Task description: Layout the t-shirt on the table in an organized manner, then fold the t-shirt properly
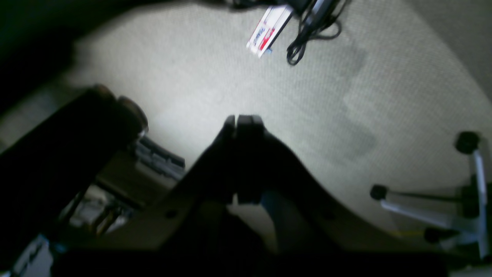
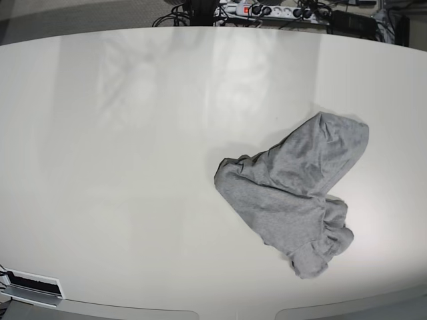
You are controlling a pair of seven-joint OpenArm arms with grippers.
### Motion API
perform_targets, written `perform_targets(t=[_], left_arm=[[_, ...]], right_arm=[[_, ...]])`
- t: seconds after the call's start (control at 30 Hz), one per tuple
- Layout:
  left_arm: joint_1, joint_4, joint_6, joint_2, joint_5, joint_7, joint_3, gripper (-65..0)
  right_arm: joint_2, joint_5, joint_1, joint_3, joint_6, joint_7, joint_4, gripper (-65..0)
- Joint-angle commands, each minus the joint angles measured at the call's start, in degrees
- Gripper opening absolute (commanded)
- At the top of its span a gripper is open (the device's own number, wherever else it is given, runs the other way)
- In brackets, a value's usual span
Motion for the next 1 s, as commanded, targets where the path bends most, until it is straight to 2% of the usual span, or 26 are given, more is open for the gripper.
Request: perform_targets(t=[0.0,0.13,0.27,0.43,0.53,0.63,0.77,0.97], left_arm=[[1.4,3.6,-0.5,-0.9,-0.3,0.9,0.0,-65.0],[6.7,14.2,-0.4,-5.4,-0.3,2.6,0.0,-65.0],[12.0,22.4,1.0,-11.7,-0.3,3.3,0.0,-65.0],[18.5,30.9,1.1,-17.4,-0.3,3.5,-0.5,-65.0],[22.7,36.2,1.1,-20.2,-0.4,3.7,-3.8,-65.0],[26.5,42.4,0.9,-21.0,-3.0,3.8,-10.3,-65.0],[29.5,51.5,-3.1,-21.0,-9.3,4.2,-20.5,-65.0],[30.0,61.4,-5.8,-21.0,-15.9,4.9,-30.8,-65.0]], right_arm=[[0.3,1.6,-2.7,-0.1,0.8,-1.8,3.2,-65.0],[3.4,4.6,-10.6,-0.1,0.6,-3.4,16.2,-65.0],[8.0,4.5,-17.2,-0.1,-2.9,-3.9,29.5,-65.0],[13.9,4.5,-24.7,-0.1,-7.4,-3.8,44.4,-65.0],[16.3,0.8,-28.9,-0.1,-10.3,-3.9,52.3,-65.0],[17.5,-4.1,-32.6,-0.1,-13.5,-3.8,59.5,-65.0],[17.6,-10.5,-34.6,-0.1,-15.8,-3.9,66.7,-65.0],[17.6,-17.7,-34.1,-0.1,-20.9,-3.5,71.7,-65.0]])
